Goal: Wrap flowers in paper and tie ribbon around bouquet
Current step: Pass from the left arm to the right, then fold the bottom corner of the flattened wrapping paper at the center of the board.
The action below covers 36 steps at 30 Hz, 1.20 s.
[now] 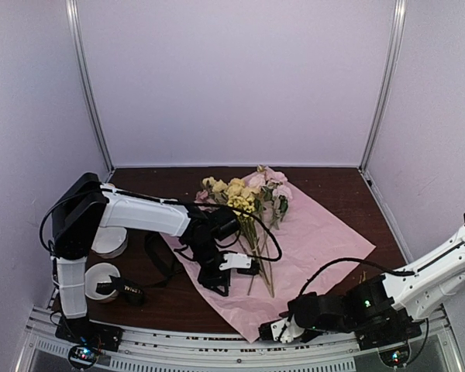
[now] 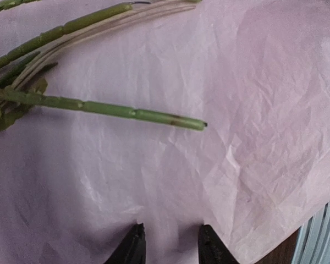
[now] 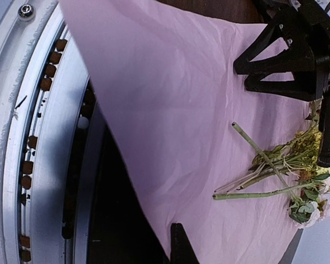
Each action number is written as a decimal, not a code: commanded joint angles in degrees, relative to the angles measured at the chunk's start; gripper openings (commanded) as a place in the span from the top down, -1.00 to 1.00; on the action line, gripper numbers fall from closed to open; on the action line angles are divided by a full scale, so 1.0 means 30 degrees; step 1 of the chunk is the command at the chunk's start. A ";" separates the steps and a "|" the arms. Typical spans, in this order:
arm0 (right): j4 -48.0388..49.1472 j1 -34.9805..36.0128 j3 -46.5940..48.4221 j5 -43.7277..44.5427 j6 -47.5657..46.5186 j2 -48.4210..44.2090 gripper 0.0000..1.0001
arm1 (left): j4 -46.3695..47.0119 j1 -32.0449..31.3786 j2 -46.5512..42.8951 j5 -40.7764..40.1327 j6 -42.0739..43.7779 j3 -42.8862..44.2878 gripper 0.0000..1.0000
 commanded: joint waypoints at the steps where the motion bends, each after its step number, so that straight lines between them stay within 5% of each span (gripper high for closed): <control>1: -0.0352 0.0096 0.0093 -0.0277 -0.0343 -0.0597 1.00 | -0.1493 -0.0521 0.1039 -0.1777 0.0514 0.0986 0.29; 8: -0.0877 -0.1115 0.0546 -0.1885 0.0277 -0.0635 1.00 | 0.0353 -0.0487 -0.0046 -0.2507 -0.0423 -0.0324 0.34; 17: -0.2298 -0.5136 0.2650 -0.5420 0.1355 0.0742 1.00 | 0.7111 0.0834 -0.6022 0.0925 -0.3101 -0.4254 0.05; 24: -0.2335 -0.7300 0.3242 -0.7281 0.2255 0.1094 1.00 | 0.8274 0.0834 -0.7491 0.1361 -0.2899 -0.6274 -0.06; 33: -0.5212 -1.0664 0.5982 -0.8854 0.2888 0.2637 1.00 | 1.2339 0.0863 -0.9692 0.1439 -0.4072 -0.9003 -0.03; 36: -0.6419 -1.1364 0.7154 -0.9273 0.3372 0.4094 1.00 | 1.1951 0.0770 -0.9220 0.1476 -0.4523 -0.8643 0.14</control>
